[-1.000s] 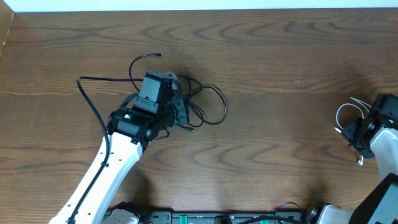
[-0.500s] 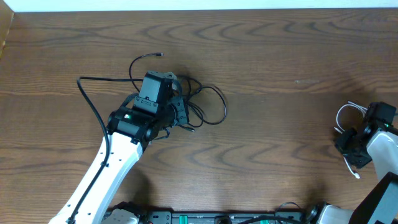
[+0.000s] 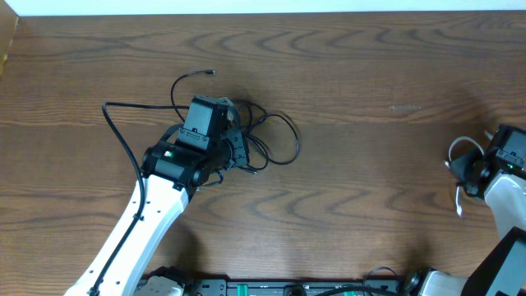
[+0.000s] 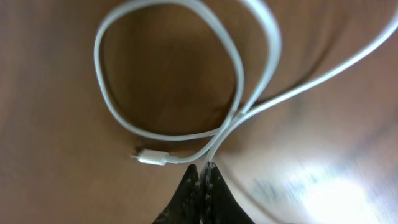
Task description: Untangle cables
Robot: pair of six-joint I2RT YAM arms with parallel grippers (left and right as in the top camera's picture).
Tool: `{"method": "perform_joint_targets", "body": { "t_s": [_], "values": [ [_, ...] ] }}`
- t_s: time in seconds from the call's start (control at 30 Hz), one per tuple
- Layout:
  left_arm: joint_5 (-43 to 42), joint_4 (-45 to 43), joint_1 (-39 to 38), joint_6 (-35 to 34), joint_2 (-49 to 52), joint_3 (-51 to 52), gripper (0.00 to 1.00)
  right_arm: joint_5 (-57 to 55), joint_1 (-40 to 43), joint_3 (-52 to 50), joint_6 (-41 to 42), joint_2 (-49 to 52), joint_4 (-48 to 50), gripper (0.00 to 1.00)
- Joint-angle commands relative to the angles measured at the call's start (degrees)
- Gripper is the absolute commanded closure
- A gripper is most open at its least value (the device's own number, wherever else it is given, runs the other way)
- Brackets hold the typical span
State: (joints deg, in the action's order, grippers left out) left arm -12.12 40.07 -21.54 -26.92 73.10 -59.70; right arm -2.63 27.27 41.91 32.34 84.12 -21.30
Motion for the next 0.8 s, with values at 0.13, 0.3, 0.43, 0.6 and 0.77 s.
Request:
{"method": "perform_joint_targets", "body": {
  "t_s": [0.13,0.3,0.43,0.6,0.77],
  "values": [
    [-0.3,0.2,-0.1,1.0,0.4,-0.3,0.93,-2.4,3.5,0.4,0.4,-0.1,18.5,0.99],
    [-0.3,0.2,-0.1,1.0,0.4,-0.3,0.93,-4.5,8.1,3.9,0.4,-0.1,20.2,0.99],
    [-0.3,0.2,-0.1,1.0,0.4,-0.3,0.93,-4.5,12.0,7.3,0.4,-0.1,17.9,0.99],
    [-0.3,0.2,-0.1,1.0,0.4,-0.3,0.93,1.1,13.8,11.5,-3.3,-0.1,14.9,0.99],
    [-0.3,0.2,-0.1,1.0,0.4,-0.3,0.93,21.4,11.5,12.1,-10.1,-0.1,4.9,0.88]
  ]
}}
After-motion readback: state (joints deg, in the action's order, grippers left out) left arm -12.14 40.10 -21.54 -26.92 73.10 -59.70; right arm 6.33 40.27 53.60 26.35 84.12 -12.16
